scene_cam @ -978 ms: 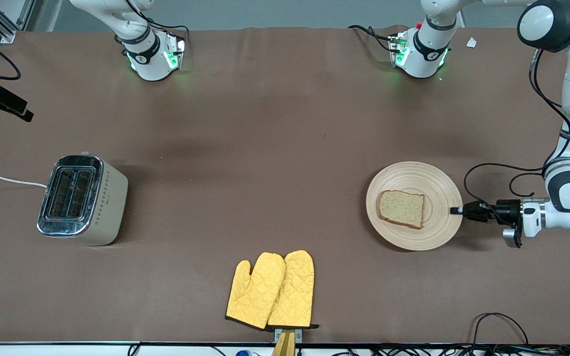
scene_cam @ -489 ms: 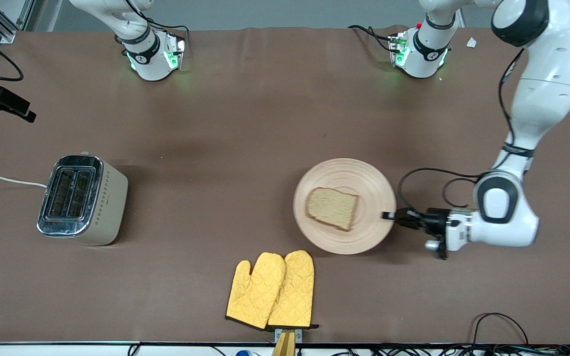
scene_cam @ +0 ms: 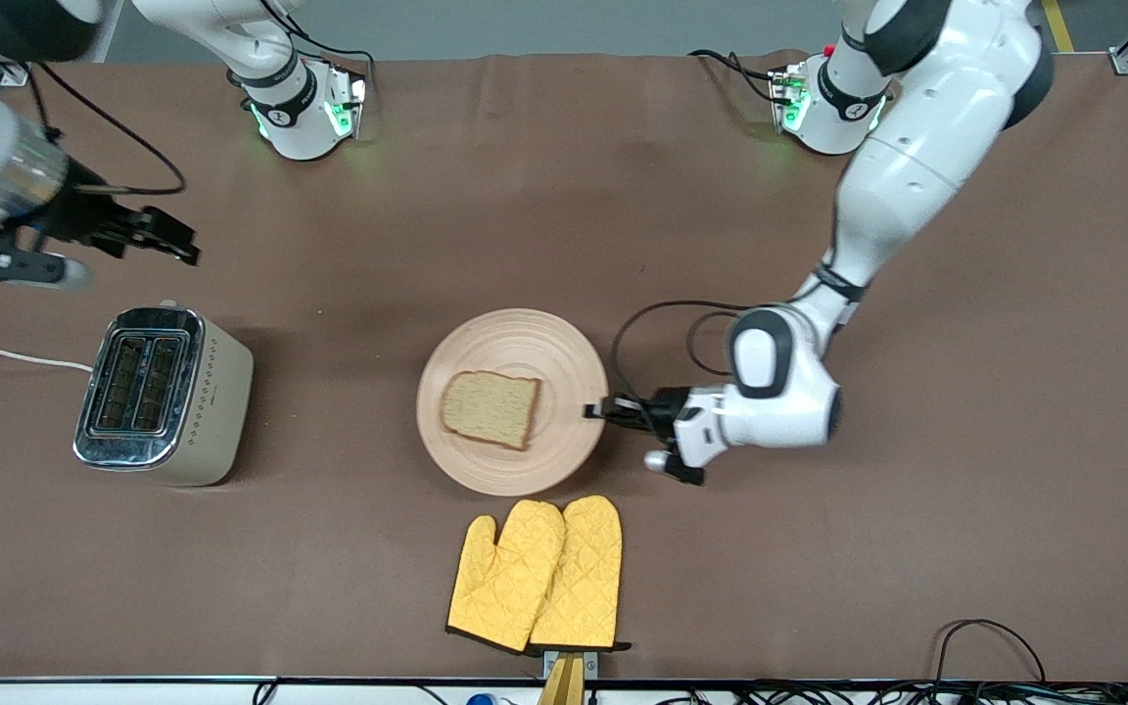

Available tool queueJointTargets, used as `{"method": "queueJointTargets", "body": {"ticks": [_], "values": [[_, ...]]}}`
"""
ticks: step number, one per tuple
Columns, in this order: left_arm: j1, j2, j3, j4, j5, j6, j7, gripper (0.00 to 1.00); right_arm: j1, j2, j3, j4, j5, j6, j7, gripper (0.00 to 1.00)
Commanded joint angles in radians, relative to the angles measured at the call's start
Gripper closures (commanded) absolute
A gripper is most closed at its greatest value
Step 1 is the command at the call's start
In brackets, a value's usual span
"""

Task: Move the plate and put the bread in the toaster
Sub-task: 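Push the wooden plate with the left gripper toward the toaster, then withdraw the left gripper while the right gripper lowers to the bread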

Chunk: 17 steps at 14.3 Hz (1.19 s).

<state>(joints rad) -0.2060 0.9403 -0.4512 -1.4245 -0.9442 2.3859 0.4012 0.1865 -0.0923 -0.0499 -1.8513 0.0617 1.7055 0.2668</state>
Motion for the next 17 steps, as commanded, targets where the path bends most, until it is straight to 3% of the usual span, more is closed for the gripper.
{"method": "queueJointTargets", "body": {"ticks": [1,5,7,8,9,10,13,16,17], "values": [[-0.097,0.107,0.002,0.128,-0.050,0.073,0.001,1.00,0.042,-0.001,-0.008,-0.142,0.013,0.168,0.075,0.00],[-0.183,0.195,-0.003,0.197,-0.099,0.145,0.010,1.00,0.091,0.049,-0.010,-0.363,0.015,0.507,0.140,0.00],[-0.191,0.204,-0.003,0.202,-0.125,0.145,0.010,0.96,0.091,0.097,-0.010,-0.413,0.015,0.623,0.149,0.00],[-0.190,0.204,-0.001,0.200,-0.127,0.145,0.010,0.79,0.100,0.129,-0.008,-0.413,0.015,0.643,0.181,0.00],[-0.190,0.202,0.000,0.197,-0.125,0.145,0.011,0.35,0.119,0.163,-0.008,-0.411,0.015,0.666,0.227,0.00],[-0.190,0.196,0.003,0.196,-0.125,0.145,0.002,0.02,0.148,0.201,-0.008,-0.411,0.015,0.698,0.254,0.00],[-0.176,0.167,0.017,0.196,-0.113,0.130,-0.080,0.00,0.169,0.325,-0.008,-0.404,0.017,0.842,0.262,0.00],[-0.136,0.121,0.083,0.199,0.005,-0.035,-0.142,0.00,0.211,0.374,-0.007,-0.399,0.021,0.928,0.318,0.02],[-0.107,0.111,0.095,0.202,0.039,-0.101,-0.151,0.00,0.214,0.391,-0.007,-0.398,0.026,0.948,0.318,0.09]]}}
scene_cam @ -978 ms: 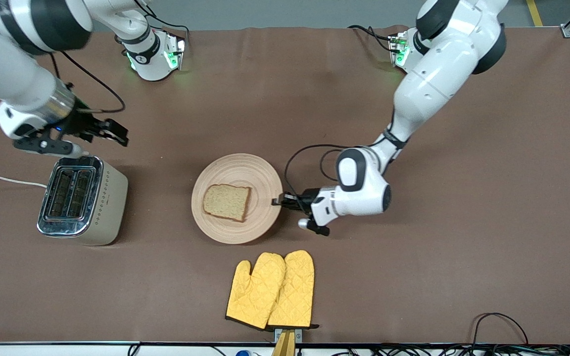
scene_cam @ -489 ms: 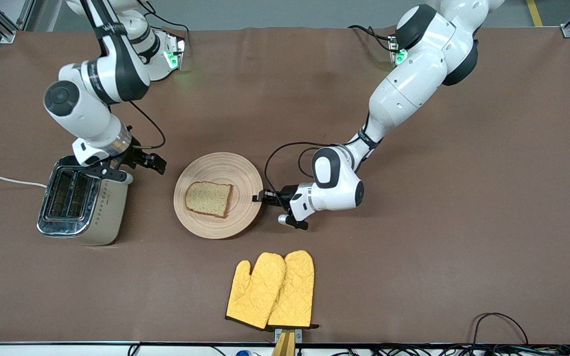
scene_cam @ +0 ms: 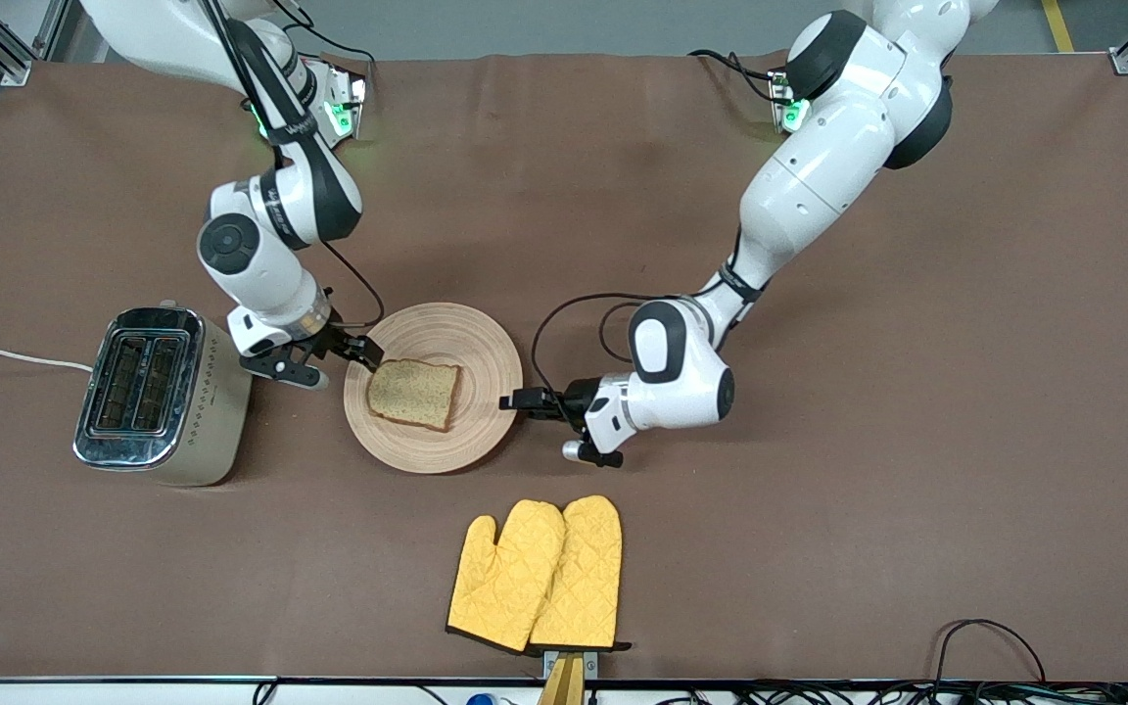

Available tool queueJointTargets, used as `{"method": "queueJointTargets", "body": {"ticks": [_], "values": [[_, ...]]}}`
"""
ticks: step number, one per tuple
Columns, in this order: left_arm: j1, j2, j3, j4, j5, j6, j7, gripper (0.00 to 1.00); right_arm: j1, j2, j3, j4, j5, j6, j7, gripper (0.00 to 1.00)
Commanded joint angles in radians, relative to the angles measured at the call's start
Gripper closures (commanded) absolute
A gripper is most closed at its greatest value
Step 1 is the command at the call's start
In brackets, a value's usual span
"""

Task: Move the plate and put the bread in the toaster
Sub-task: 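Withdraw the left gripper while the right gripper lowers to the bread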

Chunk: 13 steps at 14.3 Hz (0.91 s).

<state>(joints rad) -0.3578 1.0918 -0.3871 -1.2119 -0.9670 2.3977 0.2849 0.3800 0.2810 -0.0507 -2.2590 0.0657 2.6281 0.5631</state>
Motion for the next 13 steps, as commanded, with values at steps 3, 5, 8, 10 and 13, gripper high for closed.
{"method": "queueJointTargets", "body": {"ticks": [3,5,8,10,13], "values": [[0.172,-0.085,0.045,-0.008,0.199,-0.315,-0.036,0.00,0.037,0.056,-0.006,0.042,0.026,0.015,0.021,0.40],[0.258,-0.118,0.047,0.020,0.348,-0.441,-0.035,0.00,0.042,0.061,-0.006,0.045,0.028,0.013,0.021,0.48],[0.351,-0.177,0.047,0.057,0.549,-0.593,-0.026,0.00,0.042,0.084,-0.006,0.059,0.029,0.013,0.021,0.48],[0.376,-0.245,0.047,0.058,0.715,-0.644,-0.023,0.00,0.042,0.095,-0.006,0.062,0.034,0.013,0.021,0.48],[0.382,-0.366,0.059,0.060,0.897,-0.719,-0.023,0.00,0.040,0.104,-0.006,0.065,0.034,0.013,0.021,0.48]]}}
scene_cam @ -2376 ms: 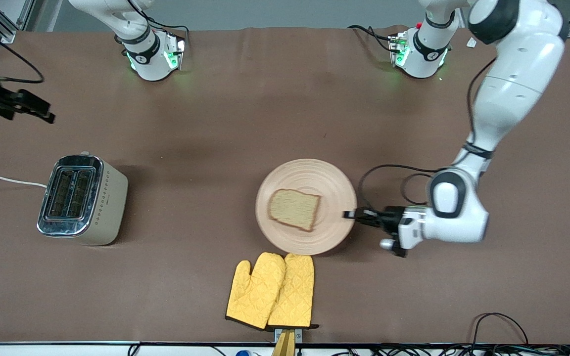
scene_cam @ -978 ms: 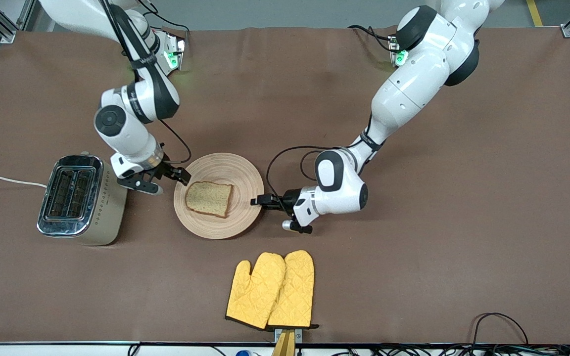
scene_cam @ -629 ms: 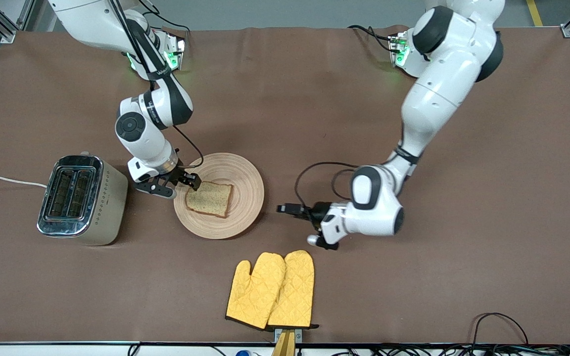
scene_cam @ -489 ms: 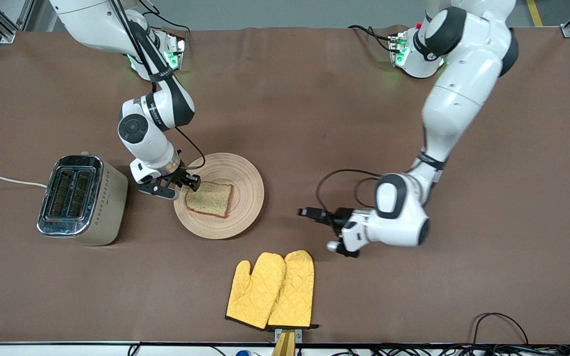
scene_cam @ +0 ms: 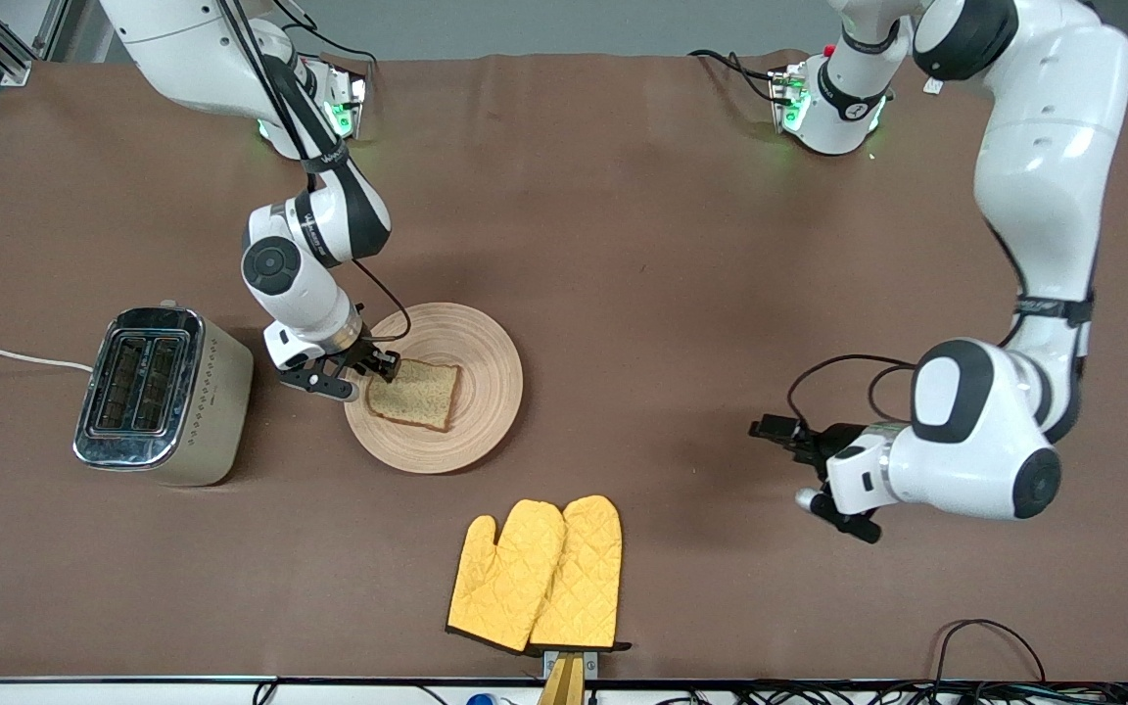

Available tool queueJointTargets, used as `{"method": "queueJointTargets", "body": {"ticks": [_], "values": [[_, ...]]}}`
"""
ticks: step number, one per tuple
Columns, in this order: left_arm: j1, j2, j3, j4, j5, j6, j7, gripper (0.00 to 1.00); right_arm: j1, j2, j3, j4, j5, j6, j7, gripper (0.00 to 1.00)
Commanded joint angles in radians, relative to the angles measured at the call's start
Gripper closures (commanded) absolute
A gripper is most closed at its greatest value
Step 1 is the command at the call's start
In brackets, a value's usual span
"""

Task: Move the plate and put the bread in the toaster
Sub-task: 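Withdraw the left gripper while the right gripper lowers to the bread, then grasp the bread slice edge with the right gripper and lift it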

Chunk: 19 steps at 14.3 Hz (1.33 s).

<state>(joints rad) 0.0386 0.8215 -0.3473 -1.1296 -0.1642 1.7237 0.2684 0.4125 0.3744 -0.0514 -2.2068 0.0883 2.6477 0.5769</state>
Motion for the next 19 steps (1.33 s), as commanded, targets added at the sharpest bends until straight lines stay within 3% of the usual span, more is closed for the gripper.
{"method": "queueJointTargets", "body": {"ticks": [1,3,7,12,14,17,19], "values": [[-0.013,-0.137,0.019,-0.019,0.151,-0.061,-0.006,0.00,0.009,0.014,-0.005,0.018,0.013,-0.006,0.008,0.50],[-0.022,-0.205,0.019,0.005,0.260,-0.094,0.000,0.00,0.009,0.029,-0.001,0.029,0.043,-0.005,0.006,0.50],[-0.026,-0.304,0.070,0.077,0.268,-0.157,-0.014,0.00,0.025,0.053,-0.001,0.036,0.054,0.006,0.006,0.65],[-0.011,-0.448,0.126,0.065,0.278,-0.231,-0.140,0.00,0.037,0.077,-0.001,0.044,0.053,0.005,0.003,0.97],[-0.010,-0.508,0.117,0.036,0.279,-0.231,-0.216,0.00,0.042,0.073,-0.002,0.073,0.053,-0.037,-0.009,0.99],[0.003,-0.539,0.113,-0.002,0.270,-0.210,-0.216,0.00,0.042,0.044,-0.013,0.250,0.031,-0.422,0.000,0.99],[0.024,-0.609,0.111,-0.137,0.262,-0.138,-0.218,0.00,0.039,0.029,-0.019,0.379,-0.088,-0.657,0.026,0.99]]}}
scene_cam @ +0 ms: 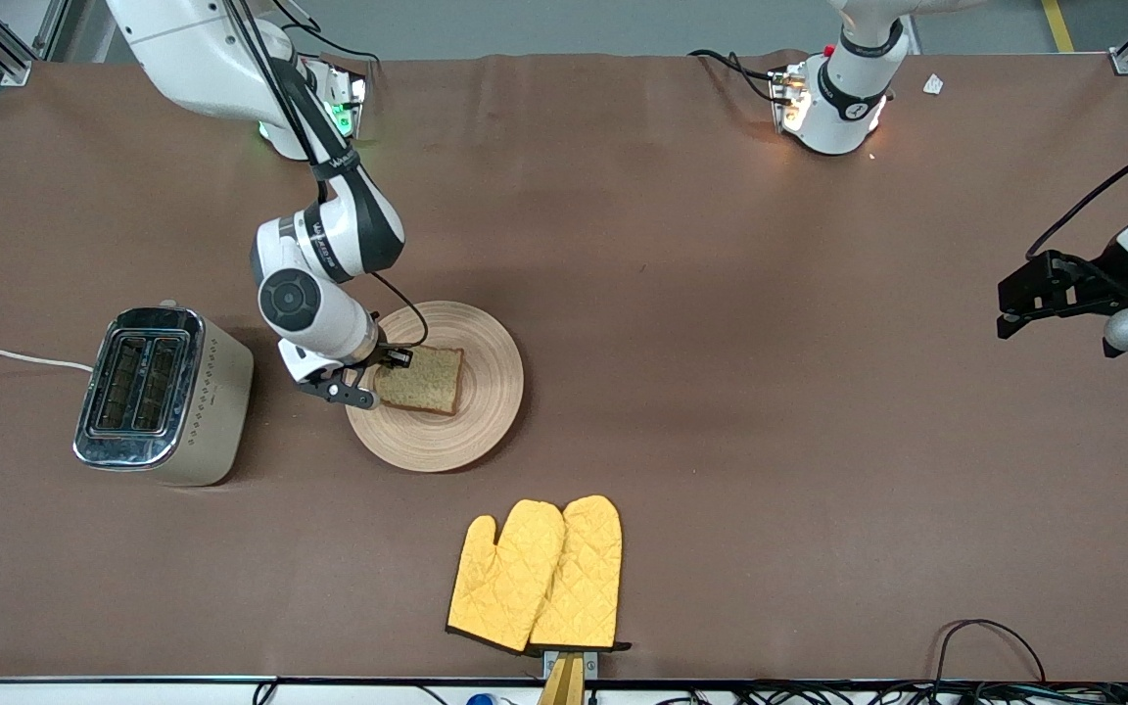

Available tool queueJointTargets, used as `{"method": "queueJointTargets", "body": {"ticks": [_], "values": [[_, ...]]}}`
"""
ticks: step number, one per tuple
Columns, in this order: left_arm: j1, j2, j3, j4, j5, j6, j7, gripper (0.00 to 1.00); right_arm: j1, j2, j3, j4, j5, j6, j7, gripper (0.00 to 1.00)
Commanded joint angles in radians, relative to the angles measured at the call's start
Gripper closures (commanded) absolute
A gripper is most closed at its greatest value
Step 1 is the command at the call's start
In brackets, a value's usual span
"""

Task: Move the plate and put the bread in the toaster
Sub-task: 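Grasp the bread slice edge with the right gripper and lift it, then carry the bread slice with the right gripper above the toaster slot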

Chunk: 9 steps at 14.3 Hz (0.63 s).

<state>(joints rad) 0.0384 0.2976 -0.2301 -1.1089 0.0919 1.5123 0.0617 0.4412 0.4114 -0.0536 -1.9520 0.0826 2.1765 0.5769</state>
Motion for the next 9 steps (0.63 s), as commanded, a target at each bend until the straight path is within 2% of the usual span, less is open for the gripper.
{"method": "queueJointTargets", "body": {"ticks": [1,3,4,6,9], "values": [[0.024,-0.150,-0.006,-0.260,-0.001,0.138,-0.011,0.00,0.011,-0.006,-0.015,0.183,-0.156,-0.281,0.056,1.00],[0.046,-0.282,-0.006,-0.466,-0.023,0.236,-0.011,0.00,0.019,-0.003,-0.014,0.273,-0.309,-0.447,0.077,1.00],[0.047,-0.310,-0.006,-0.506,-0.026,0.252,-0.011,0.00,0.017,-0.003,-0.014,0.316,-0.390,-0.525,0.067,1.00],[0.046,-0.316,-0.006,-0.509,-0.024,0.241,0.000,0.00,0.022,0.001,-0.012,0.381,-0.560,-0.666,0.063,1.00],[0.063,-0.316,-0.006,-0.505,-0.026,0.227,0.013,0.00,0.045,0.000,-0.011,0.389,-0.803,-0.799,0.034,1.00]]}}
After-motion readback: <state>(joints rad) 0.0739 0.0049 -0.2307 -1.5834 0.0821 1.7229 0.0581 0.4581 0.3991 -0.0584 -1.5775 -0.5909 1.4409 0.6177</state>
